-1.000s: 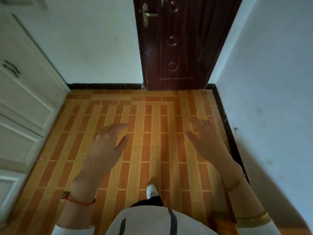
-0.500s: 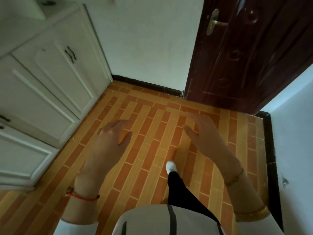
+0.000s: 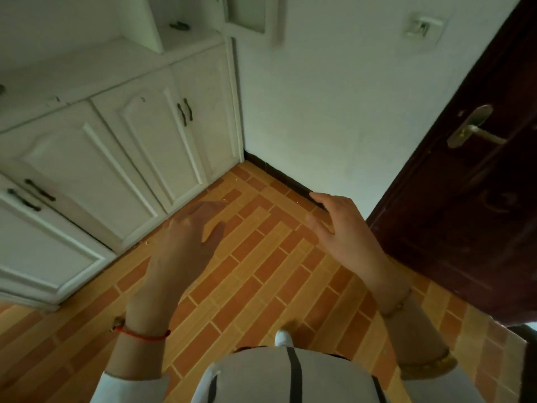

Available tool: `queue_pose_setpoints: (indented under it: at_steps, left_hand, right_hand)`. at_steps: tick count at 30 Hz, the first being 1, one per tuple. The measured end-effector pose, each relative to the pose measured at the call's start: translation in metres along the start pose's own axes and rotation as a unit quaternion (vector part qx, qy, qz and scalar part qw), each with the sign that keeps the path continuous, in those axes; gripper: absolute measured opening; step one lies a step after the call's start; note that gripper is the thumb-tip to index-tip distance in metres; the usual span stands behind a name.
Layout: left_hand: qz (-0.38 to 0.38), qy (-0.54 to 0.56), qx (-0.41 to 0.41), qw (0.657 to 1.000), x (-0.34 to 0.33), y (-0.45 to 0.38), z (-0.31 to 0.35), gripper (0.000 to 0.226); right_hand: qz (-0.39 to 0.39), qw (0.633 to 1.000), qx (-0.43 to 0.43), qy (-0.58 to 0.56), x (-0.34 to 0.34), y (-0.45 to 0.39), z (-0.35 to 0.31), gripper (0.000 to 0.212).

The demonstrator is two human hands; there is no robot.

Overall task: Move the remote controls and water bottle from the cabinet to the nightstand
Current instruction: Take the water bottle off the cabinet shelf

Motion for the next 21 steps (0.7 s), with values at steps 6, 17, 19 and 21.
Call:
queue_pose_setpoints:
  at_steps: [6, 17, 19, 21]
  left_hand:
    - [0.022, -0.003, 0.065, 0.998, -0.005, -0.07, 0.011, 0.035]
    - [0.057, 0.001, 0.124, 0.991, -0.026, -0.222, -0.004, 0.034]
    - [0.062, -0.004, 0.13, 0.99, -0.025, -0.258, -0.008, 0.036]
    - [0.068, -0.009, 0.137, 0.988, -0.021, -0.297, -0.012, 0.036]
  right_hand:
    - [-0.035, 0.998, 0.047, -0.024, 0.004, -0.102, 0.036, 0.052]
    - [-0.061, 0.994, 0.082, -0.032, -0.036, -0.284, 0.094, 0.047]
    - [-0.066, 0.993, 0.087, -0.034, -0.042, -0.323, 0.101, 0.047]
    - [-0.069, 0.992, 0.094, -0.042, -0.045, -0.363, 0.108, 0.047]
Point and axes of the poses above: each hand's wrist, its own y-axis away from the middle knuckle, its own x-axis out of the back of the hand, z = x × y, the point moved 3 cm from there along -y, towards the middle knuckle, and after that the axes turned 14 degrees about x, right-handed, at the moved point
